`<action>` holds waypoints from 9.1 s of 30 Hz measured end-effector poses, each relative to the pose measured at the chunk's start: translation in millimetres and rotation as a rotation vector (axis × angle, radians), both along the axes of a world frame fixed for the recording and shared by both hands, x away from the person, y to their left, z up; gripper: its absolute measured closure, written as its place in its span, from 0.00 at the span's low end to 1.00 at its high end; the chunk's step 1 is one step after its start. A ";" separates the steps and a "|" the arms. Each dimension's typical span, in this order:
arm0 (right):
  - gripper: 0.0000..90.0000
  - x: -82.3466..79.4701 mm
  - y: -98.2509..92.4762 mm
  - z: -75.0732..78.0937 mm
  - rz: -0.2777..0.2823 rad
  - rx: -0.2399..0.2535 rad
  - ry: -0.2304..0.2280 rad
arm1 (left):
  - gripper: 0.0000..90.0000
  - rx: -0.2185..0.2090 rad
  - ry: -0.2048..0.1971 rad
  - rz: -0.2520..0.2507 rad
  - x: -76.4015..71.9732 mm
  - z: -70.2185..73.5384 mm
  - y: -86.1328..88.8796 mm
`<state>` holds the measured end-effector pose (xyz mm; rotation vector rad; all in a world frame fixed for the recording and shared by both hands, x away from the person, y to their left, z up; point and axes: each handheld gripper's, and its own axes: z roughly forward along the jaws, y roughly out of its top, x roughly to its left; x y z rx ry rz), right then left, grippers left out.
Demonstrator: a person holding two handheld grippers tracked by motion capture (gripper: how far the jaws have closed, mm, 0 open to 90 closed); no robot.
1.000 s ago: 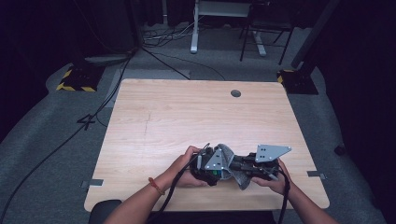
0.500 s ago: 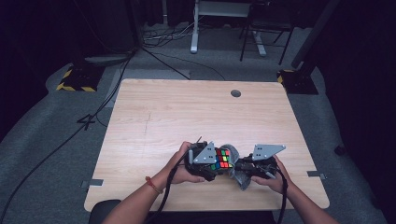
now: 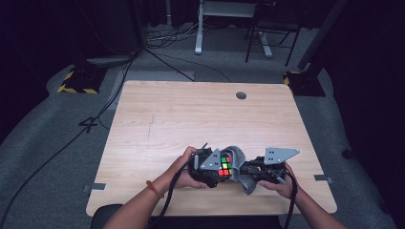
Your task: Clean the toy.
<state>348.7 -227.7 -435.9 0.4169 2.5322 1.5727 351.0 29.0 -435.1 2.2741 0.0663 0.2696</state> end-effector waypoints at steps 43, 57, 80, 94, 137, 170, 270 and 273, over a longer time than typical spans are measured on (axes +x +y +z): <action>0.86 -6.1 10.4 1.7 -0.035 -0.049 -0.015 | 0.37 -0.082 -0.003 0.018 3.6 13.2 6.3; 0.86 6.1 6.3 -9.8 -0.076 -0.073 0.011 | 0.37 -0.141 -0.034 -0.004 -6.9 22.5 2.3; 0.86 -6.9 5.8 8.6 -0.007 0.043 -0.044 | 0.36 0.004 -0.052 0.025 -3.6 2.7 -13.1; 0.86 2.7 0.5 2.4 -0.055 -0.035 -0.035 | 0.37 -0.009 -0.061 0.035 -3.7 5.7 -10.3; 0.86 5.2 1.6 -9.4 -0.050 -0.055 0.017 | 0.37 -0.102 -0.033 0.028 -4.3 18.2 0.6; 0.86 3.2 4.7 -5.9 -0.047 -0.038 -0.009 | 0.37 -0.097 -0.018 0.024 -2.4 16.5 0.4; 0.85 7.6 -2.1 -9.5 -0.095 -0.057 0.034 | 0.37 -0.078 -0.017 0.059 0.5 13.6 3.4; 0.85 6.3 -5.7 -2.8 -0.091 -0.030 0.015 | 0.37 -0.068 -0.020 0.051 -0.3 12.2 0.2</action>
